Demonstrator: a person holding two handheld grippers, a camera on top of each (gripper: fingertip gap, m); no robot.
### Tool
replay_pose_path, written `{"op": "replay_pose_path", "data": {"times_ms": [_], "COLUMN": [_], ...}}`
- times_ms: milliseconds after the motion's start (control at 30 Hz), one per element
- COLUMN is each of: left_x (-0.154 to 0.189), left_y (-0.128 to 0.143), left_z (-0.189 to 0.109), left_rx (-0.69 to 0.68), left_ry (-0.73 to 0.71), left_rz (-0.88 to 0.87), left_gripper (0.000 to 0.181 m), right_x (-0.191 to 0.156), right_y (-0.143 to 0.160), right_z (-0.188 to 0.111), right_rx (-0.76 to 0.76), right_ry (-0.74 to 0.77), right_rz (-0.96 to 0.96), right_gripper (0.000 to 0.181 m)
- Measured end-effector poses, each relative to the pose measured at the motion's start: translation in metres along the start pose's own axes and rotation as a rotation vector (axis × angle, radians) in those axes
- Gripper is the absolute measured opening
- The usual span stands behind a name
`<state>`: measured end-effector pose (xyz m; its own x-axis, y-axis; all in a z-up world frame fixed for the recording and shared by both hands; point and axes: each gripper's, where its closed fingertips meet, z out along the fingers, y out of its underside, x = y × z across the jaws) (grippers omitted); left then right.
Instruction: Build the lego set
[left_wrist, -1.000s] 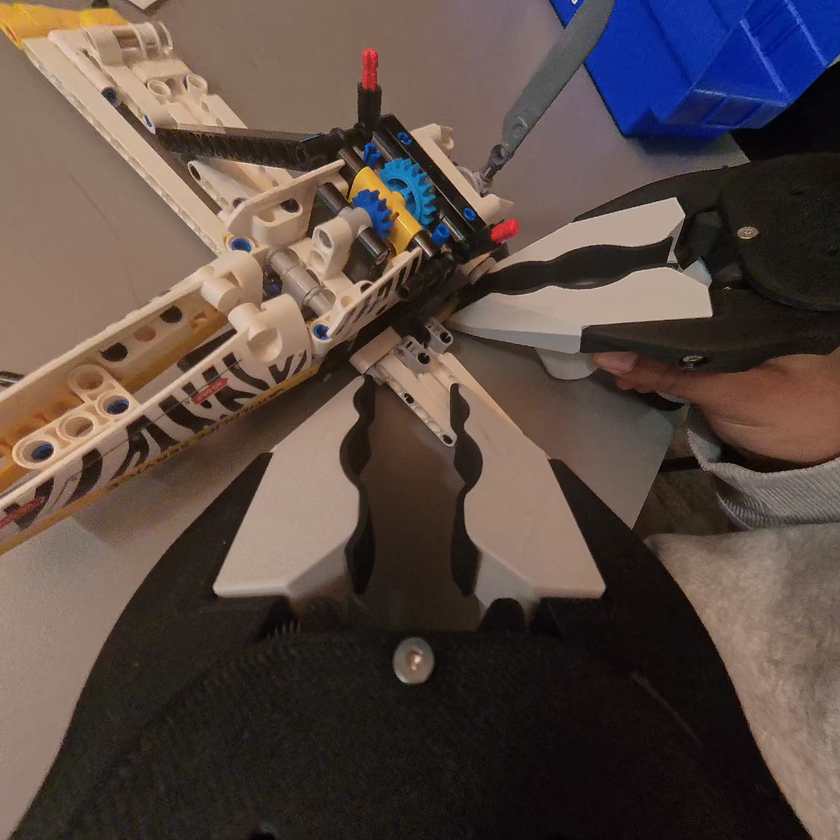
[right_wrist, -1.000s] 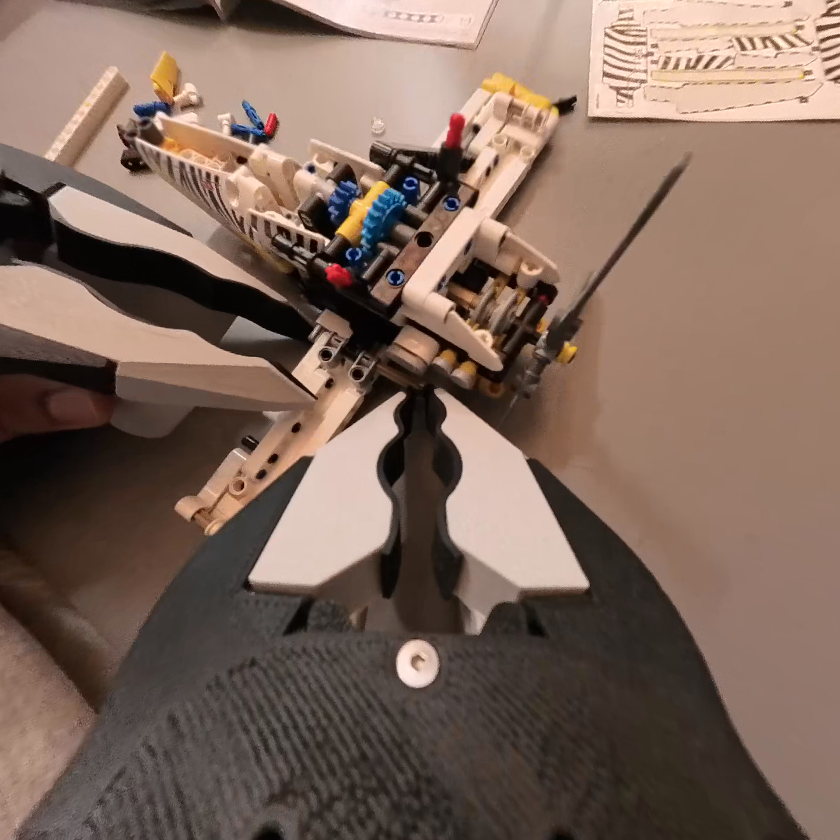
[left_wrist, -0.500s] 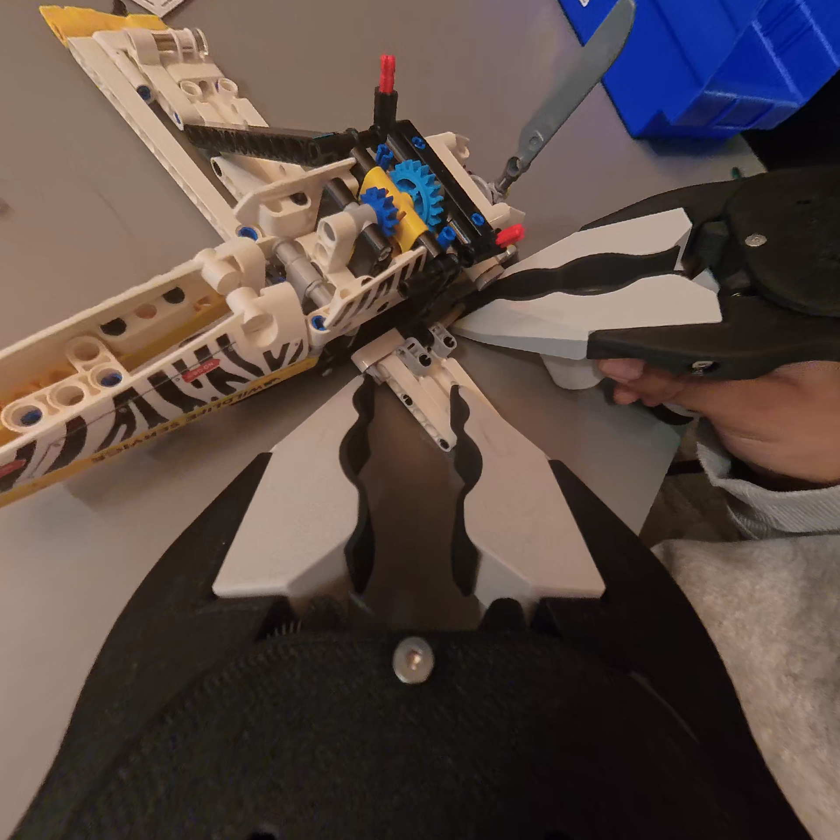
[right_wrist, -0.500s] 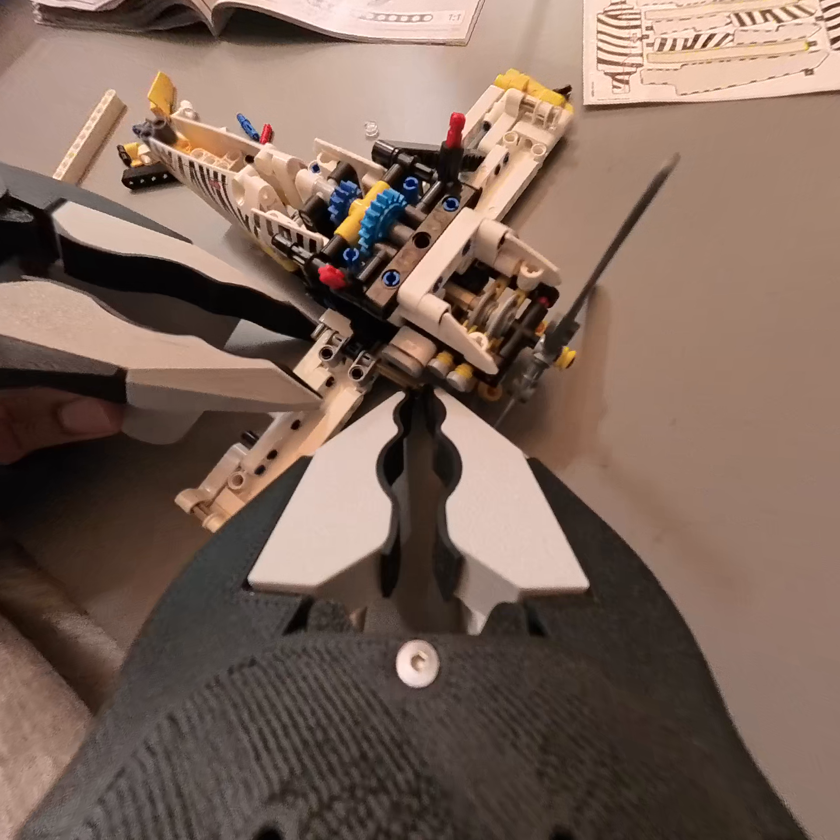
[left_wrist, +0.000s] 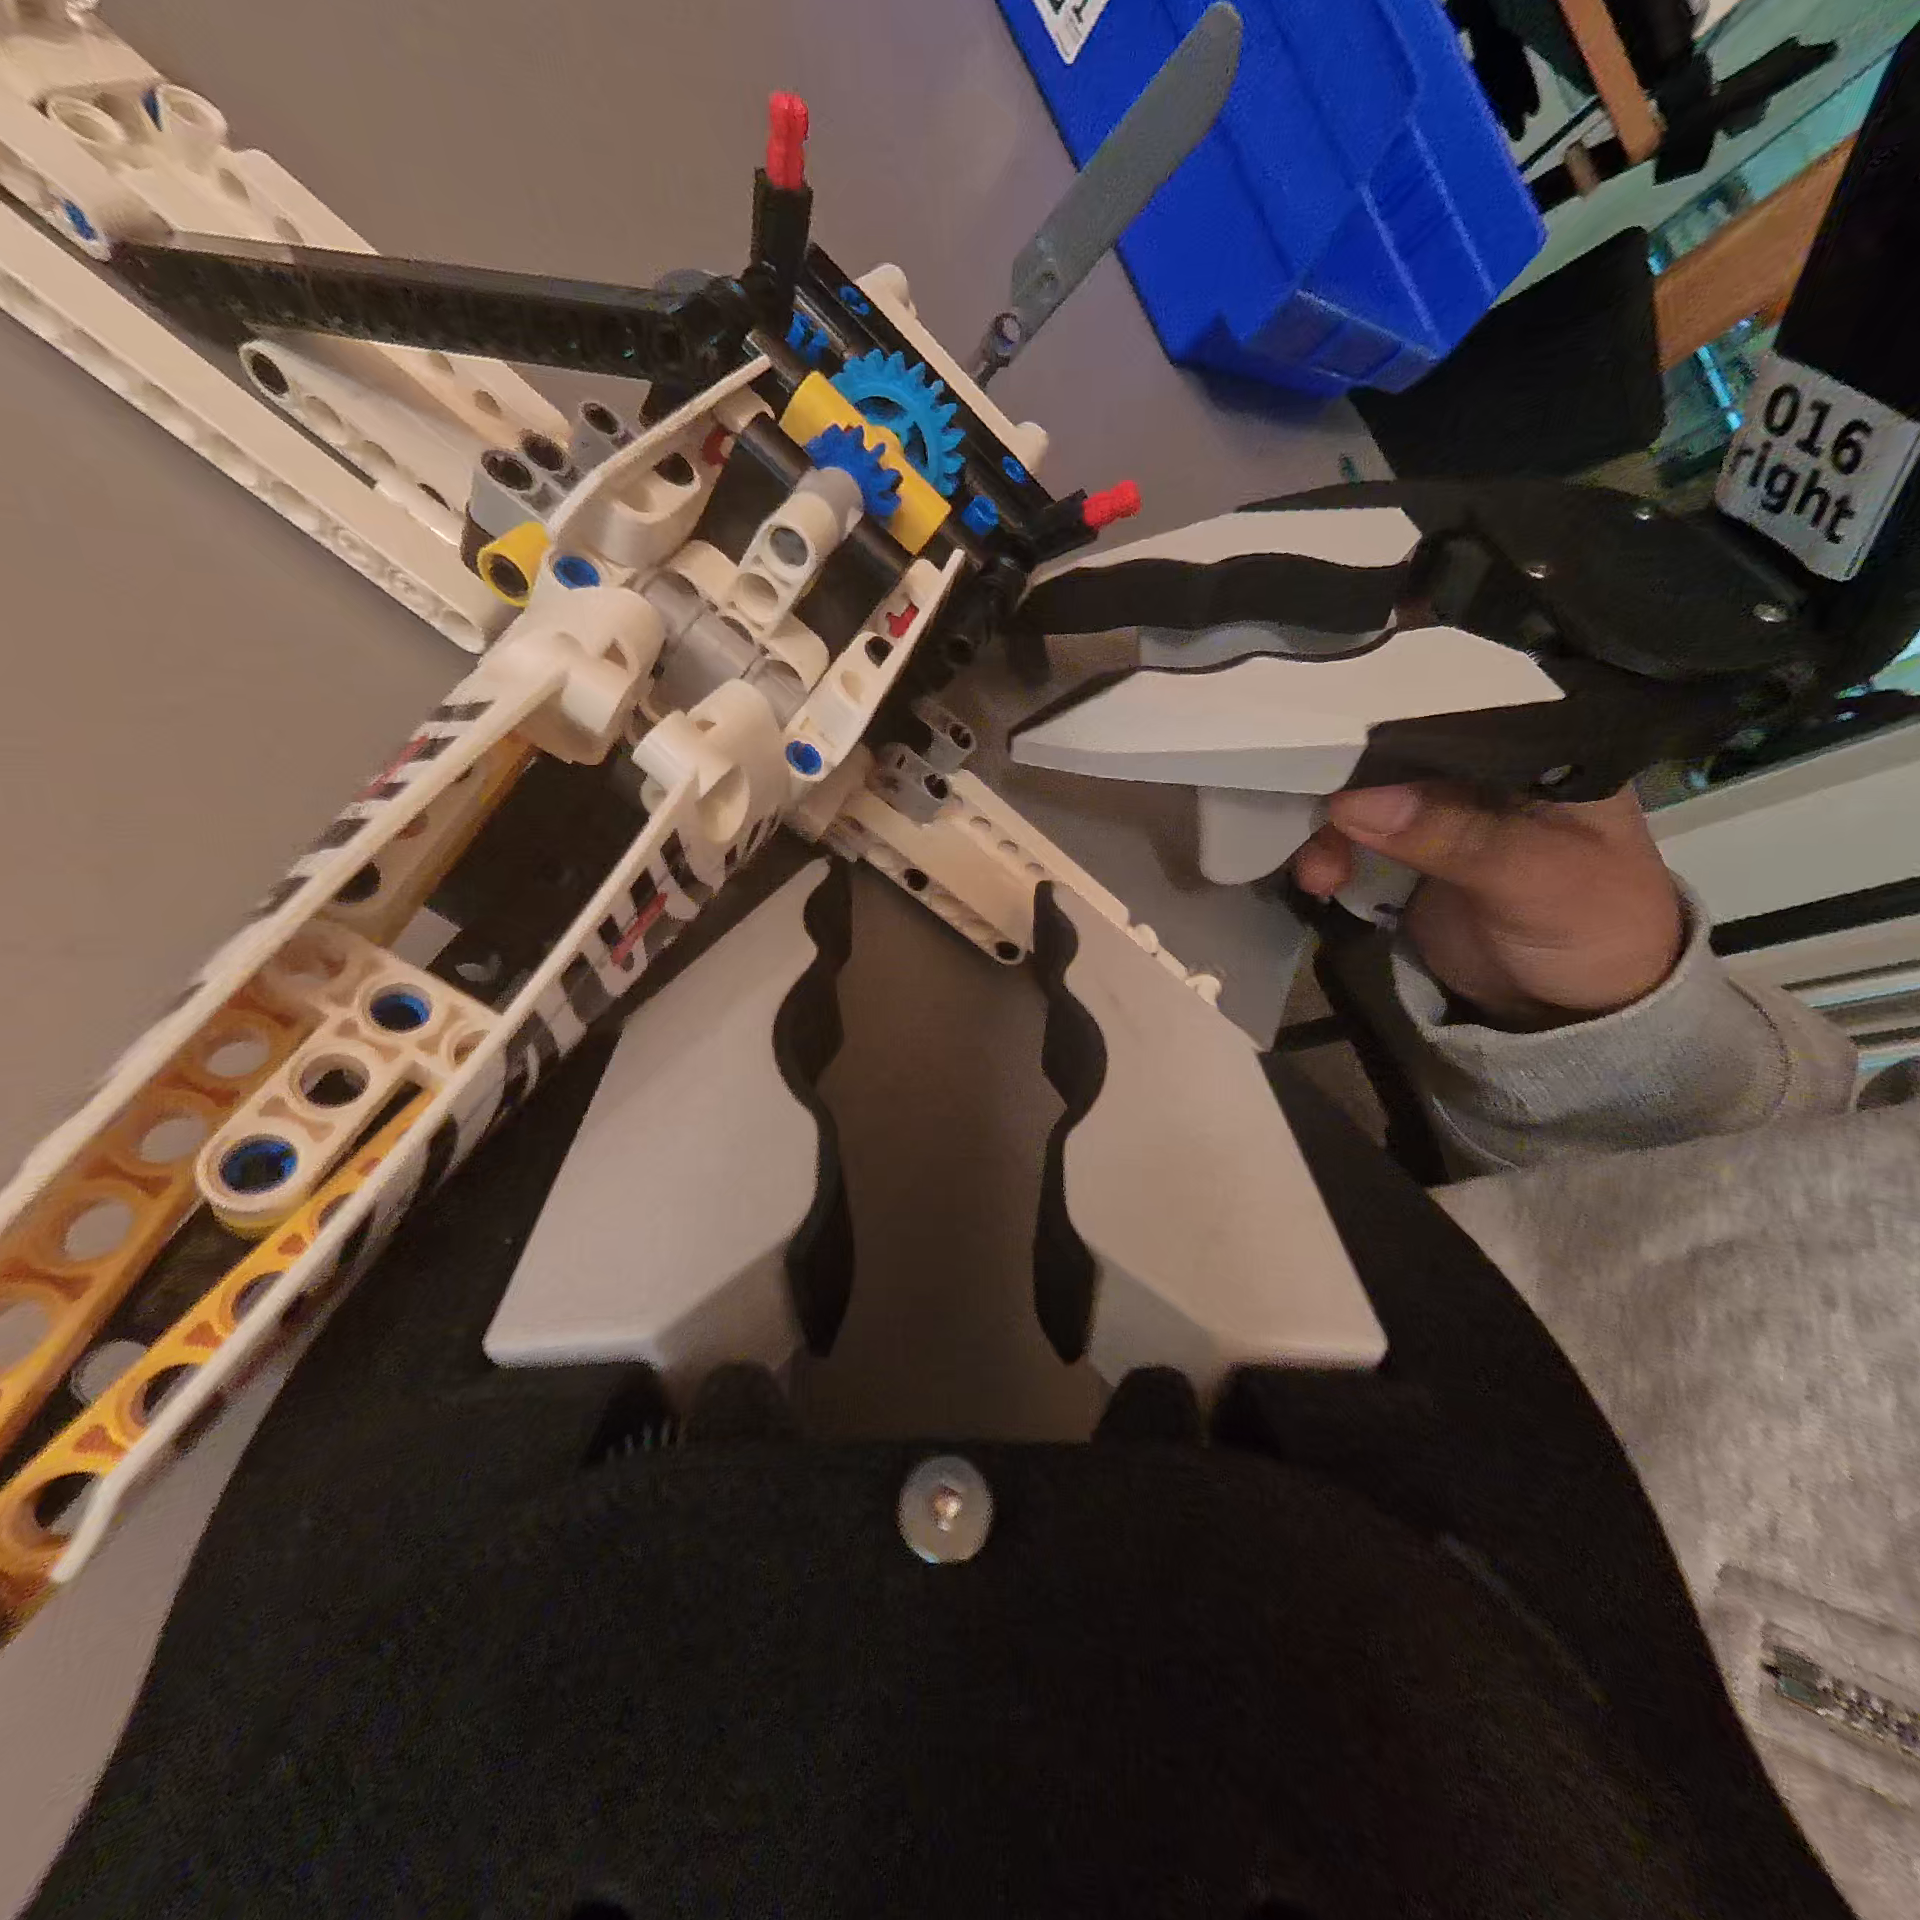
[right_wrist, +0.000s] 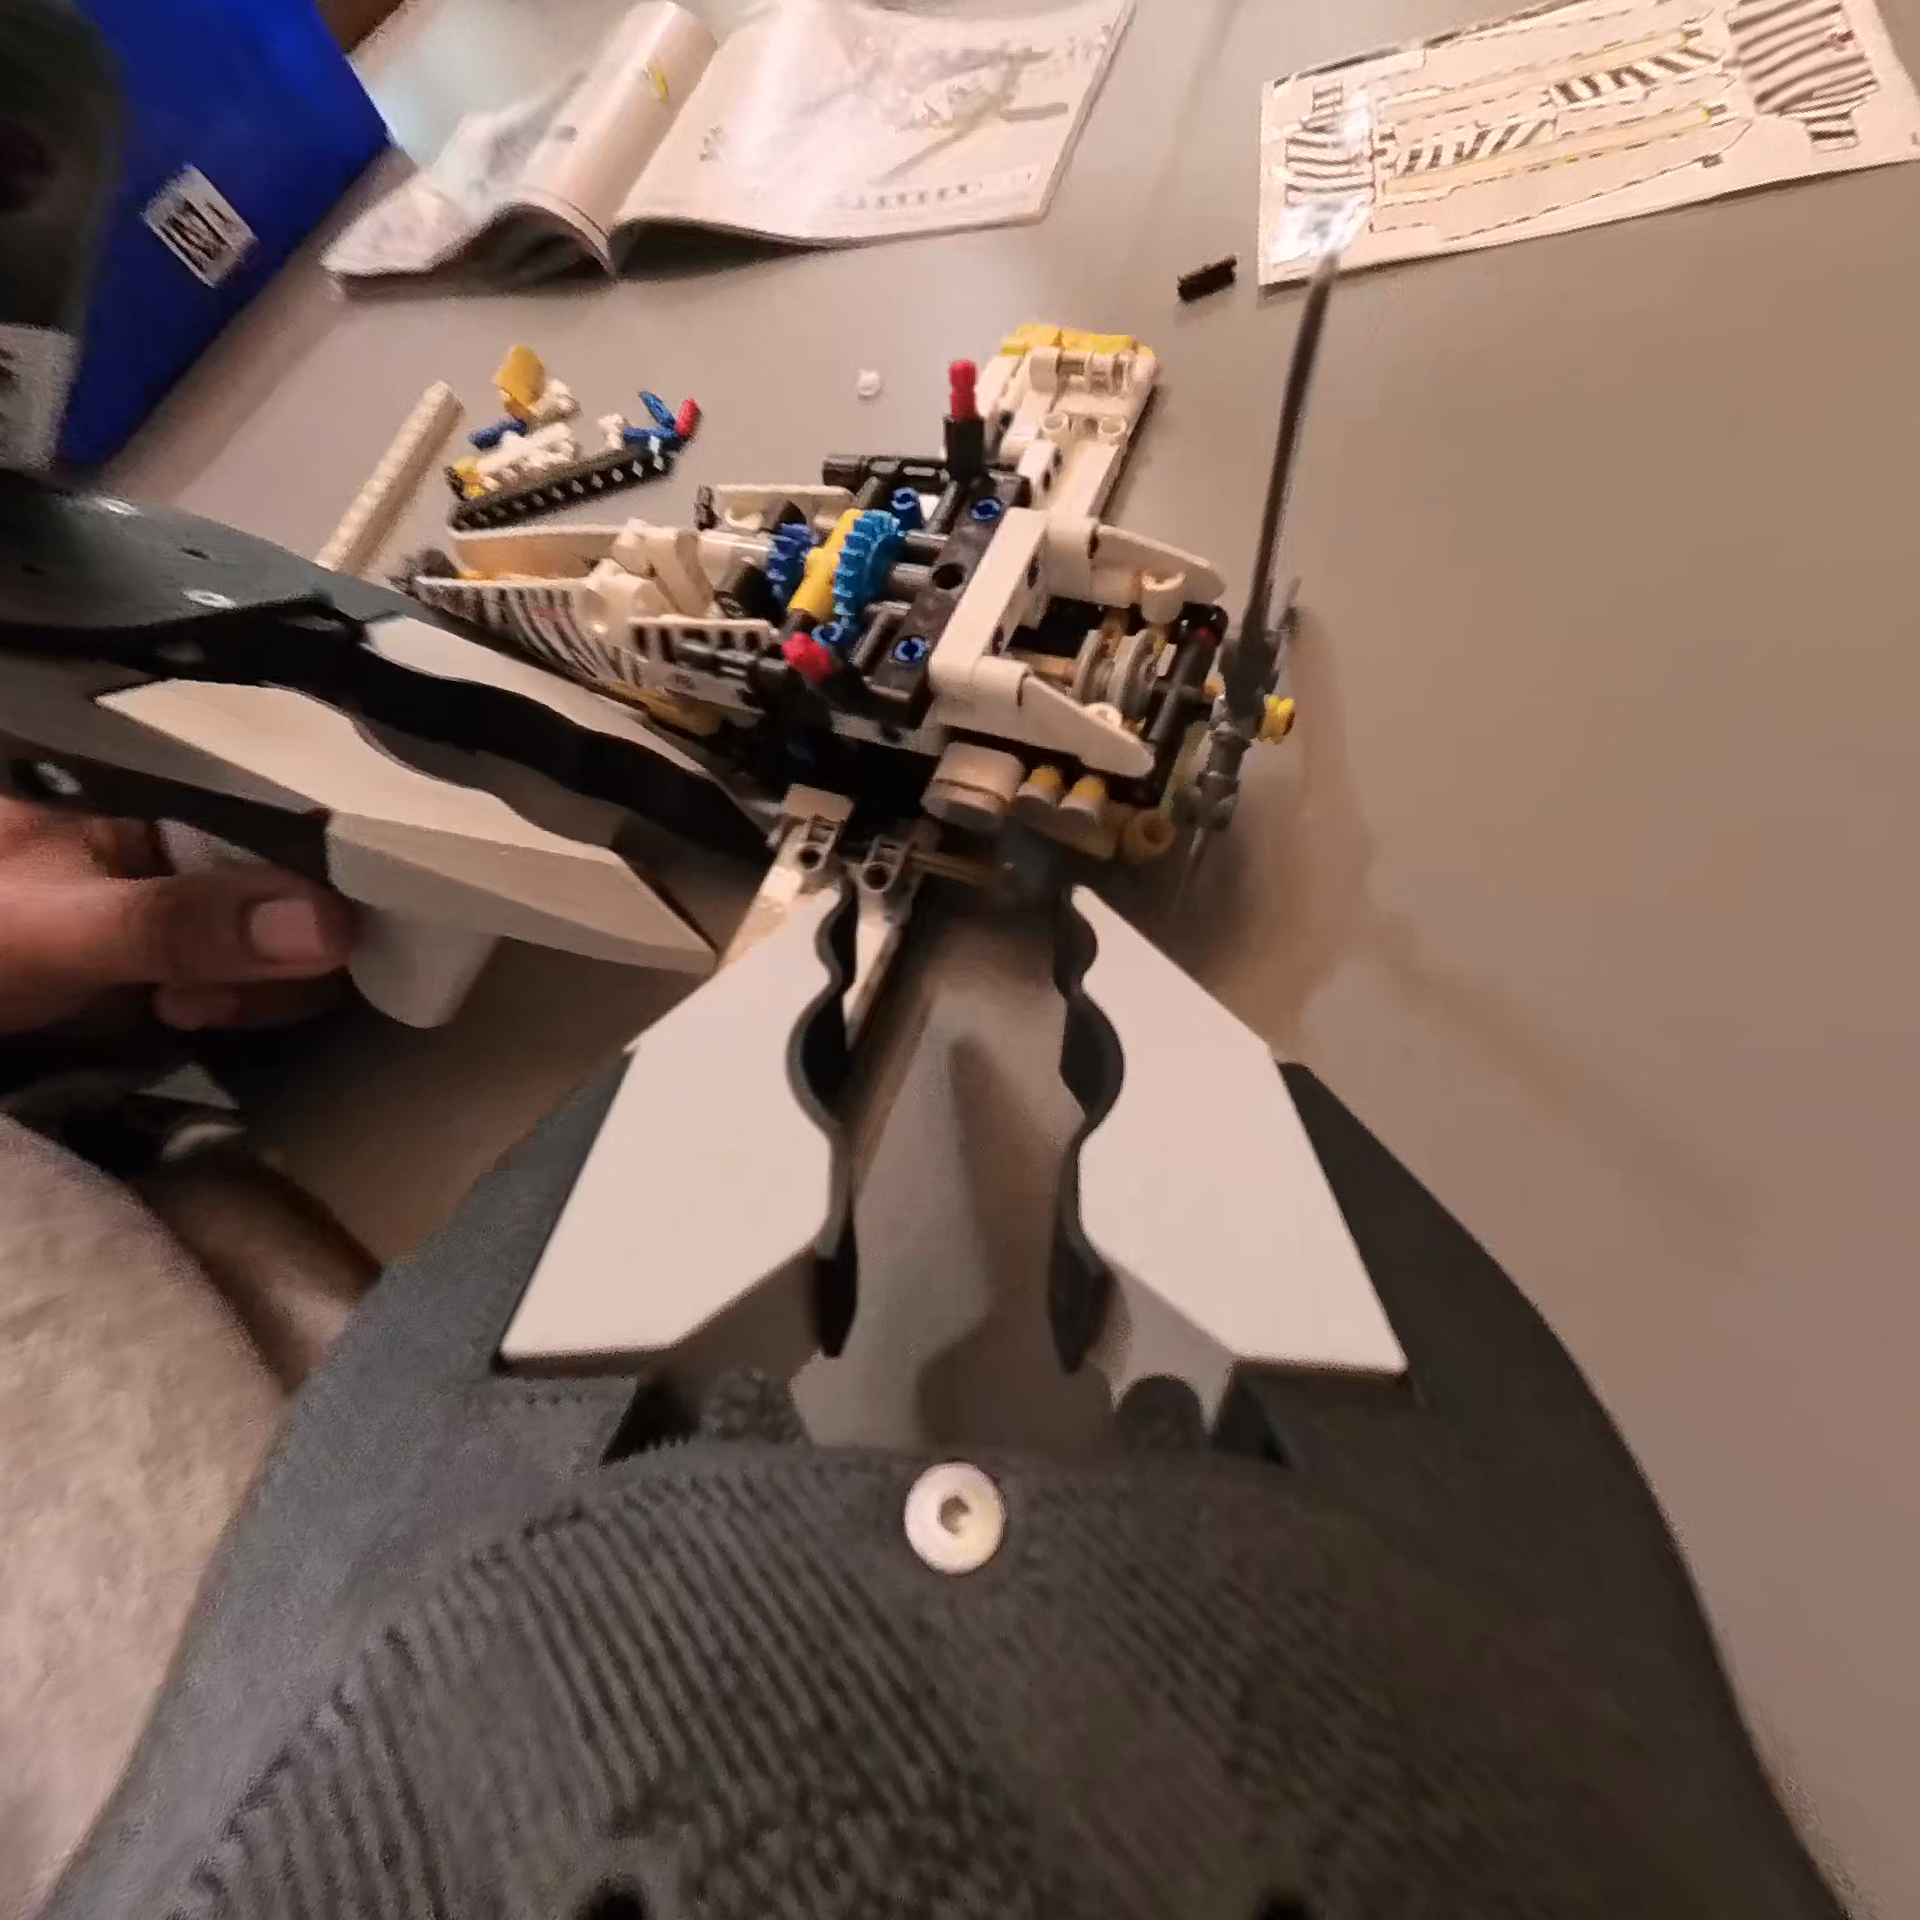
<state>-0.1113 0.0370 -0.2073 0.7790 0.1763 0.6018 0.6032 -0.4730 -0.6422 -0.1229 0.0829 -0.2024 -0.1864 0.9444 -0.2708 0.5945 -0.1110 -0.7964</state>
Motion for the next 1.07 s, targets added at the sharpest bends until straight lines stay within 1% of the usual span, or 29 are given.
{"op": "replay_pose_path", "data": {"times_ms": [133, 200, 233, 300, 367, 467, 500, 533, 600, 667, 700, 767, 833, 933, 1067], "left_x": [0.019, 0.030, 0.037, 0.048, 0.042, 0.013, 0.000, -0.013, -0.034, -0.042, -0.042, -0.036, -0.034, -0.029, -0.026], "left_y": [0.003, 0.006, 0.004, -0.008, -0.028, -0.064, -0.072, -0.076, -0.070, -0.056, -0.050, -0.046, -0.042, -0.037, -0.036], "left_z": [-0.003, -0.007, -0.012, -0.029, -0.048, -0.072, -0.075, -0.073, -0.061, -0.050, -0.048, -0.049, -0.050, -0.050, -0.049], "left_rx": [0.021, 0.019, 0.030, 0.078, 0.146, 0.234, 0.231, 0.196, 0.065, -0.037, -0.057, -0.042, -0.041, -0.042, -0.005], "left_ry": [0.116, 0.165, 0.198, 0.223, 0.144, -0.036, -0.093, -0.132, -0.163, -0.124, -0.088, -0.013, 0.043, 0.116, 0.172], "left_rz": [-0.028, -0.021, -0.006, 0.056, 0.161, 0.319, 0.355, 0.381, 0.408, 0.421, 0.399, 0.331, 0.284, 0.254, 0.225], "left_gripper": [0.030, 0.031, 0.028, 0.026, 0.028, 0.038, 0.043, 0.048, 0.050, 0.030, 0.029, 0.024, 0.023, 0.023, 0.023], "right_x": [-0.016, -0.018, -0.017, -0.016, -0.014, -0.014, -0.015, -0.017, -0.019, -0.017, -0.016, -0.015, -0.014, -0.011, -0.010], "right_y": [-0.004, -0.002, 0.000, 0.005, 0.007, 0.004, 0.003, 0.002, 0.003, 0.005, 0.005, 0.006, 0.008, 0.008, 0.008], "right_z": [-0.009, -0.006, -0.004, -0.001, 0.001, 0.004, 0.006, 0.009, 0.013, 0.014, 0.015, 0.017, 0.018, 0.018, 0.017], "right_rx": [0.066, 0.057, 0.042, 0.005, -0.022, -0.015, -0.007, -0.005, -0.014, -0.027, -0.031, -0.043, -0.054, -0.062, -0.063], "right_ry": [-0.079, -0.059, -0.036, 0.014, 0.068, 0.117, 0.118, 0.113, 0.117, 0.146, 0.157, 0.171, 0.177, 0.189, 0.183], "right_rz": [0.059, 0.049, 0.030, -0.027, -0.084, -0.111, -0.102, -0.091, -0.081, -0.095, -0.100, -0.100, -0.100, -0.116, -0.117], "right_gripper": [0.048, 0.054, 0.055, 0.060, 0.063, 0.067, 0.068, 0.068, 0.068, 0.067, 0.066, 0.066, 0.062, 0.055, 0.055]}}
